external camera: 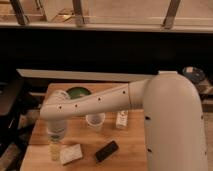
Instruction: Wipe the white sponge on the table
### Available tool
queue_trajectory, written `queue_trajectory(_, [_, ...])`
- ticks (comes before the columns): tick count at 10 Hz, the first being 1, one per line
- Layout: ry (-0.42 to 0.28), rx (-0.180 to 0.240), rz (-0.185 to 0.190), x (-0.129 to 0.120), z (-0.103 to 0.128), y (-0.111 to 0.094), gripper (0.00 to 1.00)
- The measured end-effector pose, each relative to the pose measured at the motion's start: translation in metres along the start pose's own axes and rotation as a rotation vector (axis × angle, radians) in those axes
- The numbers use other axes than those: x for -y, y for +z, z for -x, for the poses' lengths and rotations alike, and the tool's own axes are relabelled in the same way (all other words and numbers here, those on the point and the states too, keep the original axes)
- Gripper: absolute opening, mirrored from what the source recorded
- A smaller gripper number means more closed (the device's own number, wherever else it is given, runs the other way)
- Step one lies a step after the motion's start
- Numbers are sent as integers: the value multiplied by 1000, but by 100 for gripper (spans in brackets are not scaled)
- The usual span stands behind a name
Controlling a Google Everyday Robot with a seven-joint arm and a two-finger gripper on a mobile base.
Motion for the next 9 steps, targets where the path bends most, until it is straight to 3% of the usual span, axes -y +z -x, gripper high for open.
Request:
queue_trajectory(4, [10, 61, -14, -13, 1, 18, 80])
queue_trajectory(9, [57, 131, 8, -27, -19, 46, 80])
